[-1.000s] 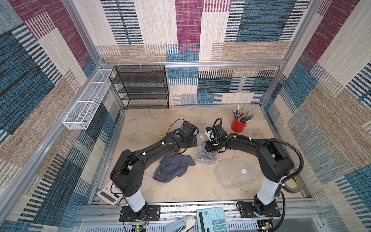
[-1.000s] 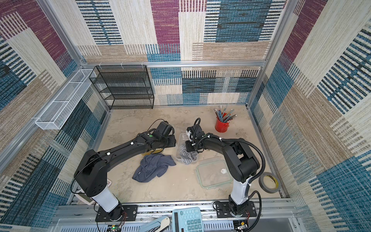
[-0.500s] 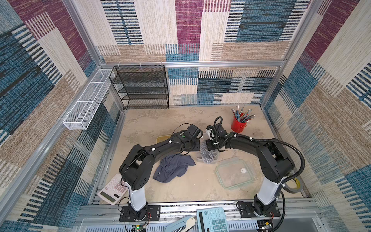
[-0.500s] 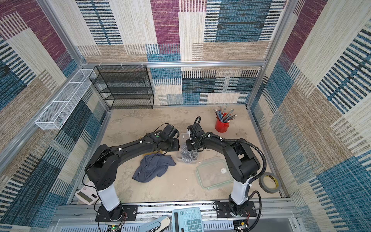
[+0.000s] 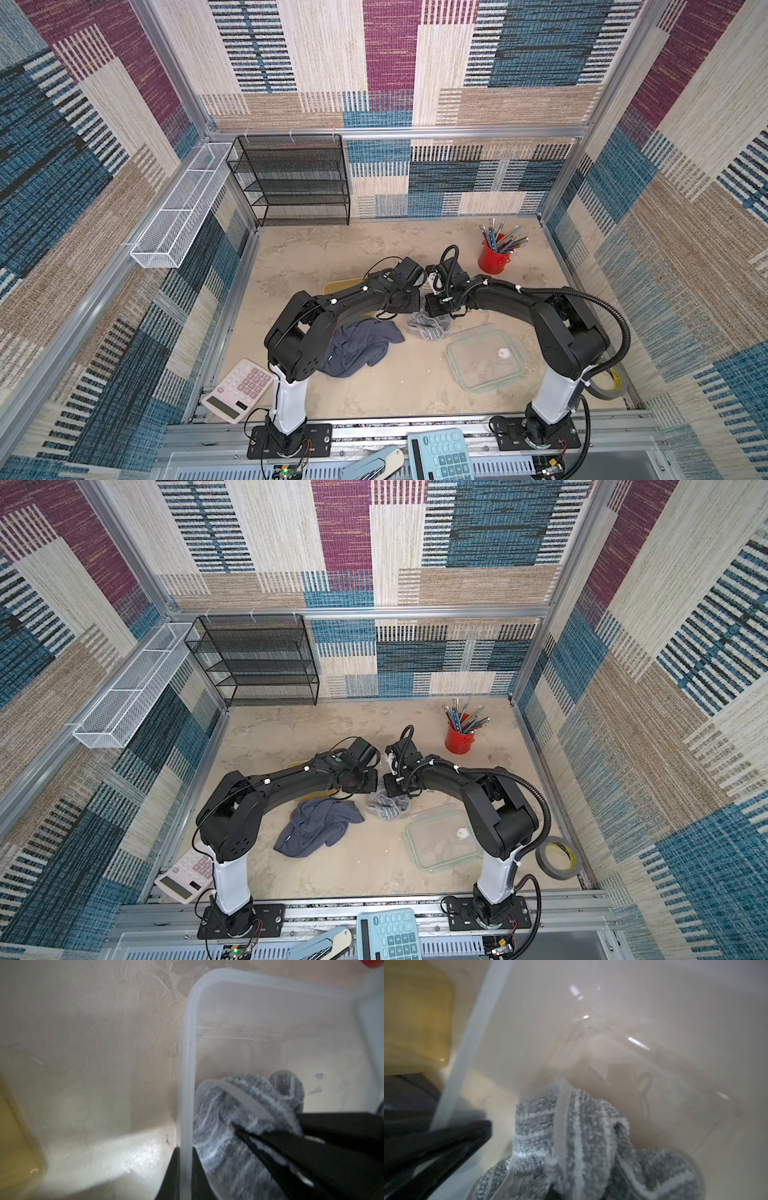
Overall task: Wipe the insides of the lunch boxes
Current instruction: Wipe the dirt inside the lunch box.
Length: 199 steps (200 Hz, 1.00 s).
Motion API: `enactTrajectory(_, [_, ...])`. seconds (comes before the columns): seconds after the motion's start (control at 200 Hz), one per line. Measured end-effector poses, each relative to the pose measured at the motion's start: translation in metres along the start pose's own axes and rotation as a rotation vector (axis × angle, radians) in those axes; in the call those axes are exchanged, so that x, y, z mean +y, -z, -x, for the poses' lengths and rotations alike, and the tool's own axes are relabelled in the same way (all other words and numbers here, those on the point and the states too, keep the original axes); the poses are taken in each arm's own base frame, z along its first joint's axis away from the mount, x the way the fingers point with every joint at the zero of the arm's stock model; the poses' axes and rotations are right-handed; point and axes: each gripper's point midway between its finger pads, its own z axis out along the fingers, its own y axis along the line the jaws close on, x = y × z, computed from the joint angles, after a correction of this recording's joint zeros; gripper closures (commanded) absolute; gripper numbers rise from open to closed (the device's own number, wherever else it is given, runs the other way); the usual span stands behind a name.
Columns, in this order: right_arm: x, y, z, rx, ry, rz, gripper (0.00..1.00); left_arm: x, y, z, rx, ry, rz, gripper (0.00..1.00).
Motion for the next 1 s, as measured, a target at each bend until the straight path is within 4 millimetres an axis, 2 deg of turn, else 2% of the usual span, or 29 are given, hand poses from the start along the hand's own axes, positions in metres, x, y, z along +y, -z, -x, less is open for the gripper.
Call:
enactTrajectory(0.095, [0.015, -0.002, -0.005, 0.011, -0.044, 0.097, 0.93, 0.002, 0.002, 0.002, 0.001, -0.005, 0.031, 0.95])
enactTrajectory(0.25, [0.036, 0.0, -0.001, -0.014, -0.128, 0.235, 0.93, 0.011, 0.006, 0.002, 0.003, -0.012, 0.087, 0.97])
enactTrajectory(0.401, [0.042, -0.002, -0.001, 0.011, -0.121, 0.245, 0.92, 0.017, 0.007, 0.002, 0.0, -0.014, 0.119, 0.99])
enactTrajectory(0.546, [0.021, -0.015, -0.017, 0.086, -0.042, 0.123, 0.93, 0.017, 0.008, 0.004, -0.007, -0.021, 0.126, 1.0])
enactTrajectory(0.676, [0.003, -0.017, -0.019, 0.095, 0.034, -0.004, 0.92, 0.017, 0.009, 0.006, -0.016, -0.028, 0.131, 1.0])
enactTrajectory(0.836, [-0.02, -0.019, 0.001, 0.081, 0.08, -0.161, 0.92, 0.013, 0.005, 0.008, -0.028, -0.029, 0.11, 1.0])
enactTrajectory(0.997, [-0.05, -0.016, 0.041, 0.013, 0.097, -0.377, 0.89, 0.011, 0.0, 0.006, -0.038, -0.031, 0.089, 1.0])
